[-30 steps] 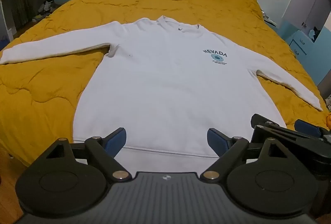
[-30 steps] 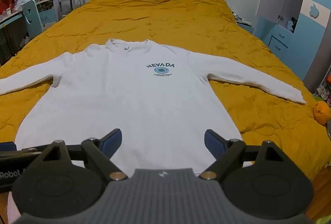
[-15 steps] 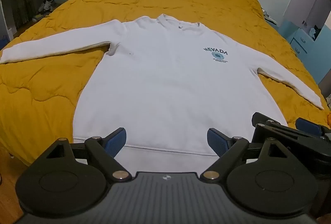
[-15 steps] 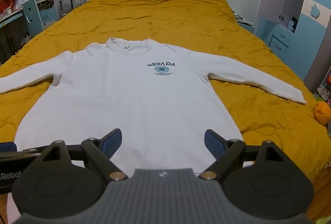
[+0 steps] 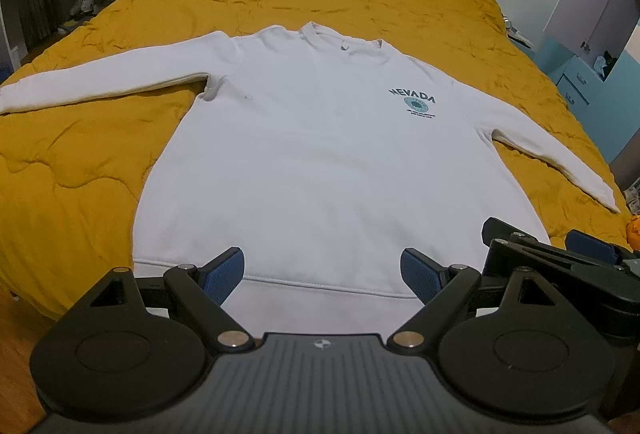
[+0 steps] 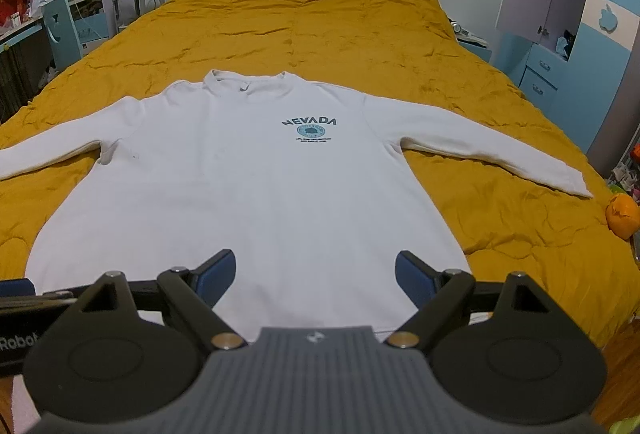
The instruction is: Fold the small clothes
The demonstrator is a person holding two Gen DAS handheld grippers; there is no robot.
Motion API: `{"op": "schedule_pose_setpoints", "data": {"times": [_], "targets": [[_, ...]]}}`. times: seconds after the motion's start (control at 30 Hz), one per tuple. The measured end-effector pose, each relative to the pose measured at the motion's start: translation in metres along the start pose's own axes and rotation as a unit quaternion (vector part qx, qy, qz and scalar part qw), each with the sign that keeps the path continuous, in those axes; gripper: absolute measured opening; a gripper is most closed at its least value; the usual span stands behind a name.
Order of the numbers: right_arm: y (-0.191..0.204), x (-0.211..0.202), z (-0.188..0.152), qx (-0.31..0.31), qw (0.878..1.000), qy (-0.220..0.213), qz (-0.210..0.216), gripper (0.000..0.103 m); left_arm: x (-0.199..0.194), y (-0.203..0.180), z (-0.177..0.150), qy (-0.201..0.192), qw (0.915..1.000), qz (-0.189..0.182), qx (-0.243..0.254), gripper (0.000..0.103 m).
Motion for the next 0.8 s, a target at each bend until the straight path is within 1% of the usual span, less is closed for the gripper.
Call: {"op": "schedule_pose_setpoints", "data": {"times": [0.37,0.8], "targets": [[0.0008,0.0016,-0.0003,0.000,1.000,0.000,-0.002,0.083,0.0017,-0.0016,-0.0009,0.004,1.0000,0.004,0.001,0.103],[0.0009,0.0012,-0.0016,0.001,1.000,0.000,-0.001,0.083,0.0025,0.0014,-0.0004,0.007,1.0000,-0.001,-0.005,0.103]]}}
Point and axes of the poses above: each gripper's, at about its wrist camera, not at the fingertips, and x roughly the way its jaws point, y to its left, z to its top, the point moved 4 cm from there along x, roughly the way its jaws point, and after that the axes turned 4 degrees about -z, right-handed, at the moved point
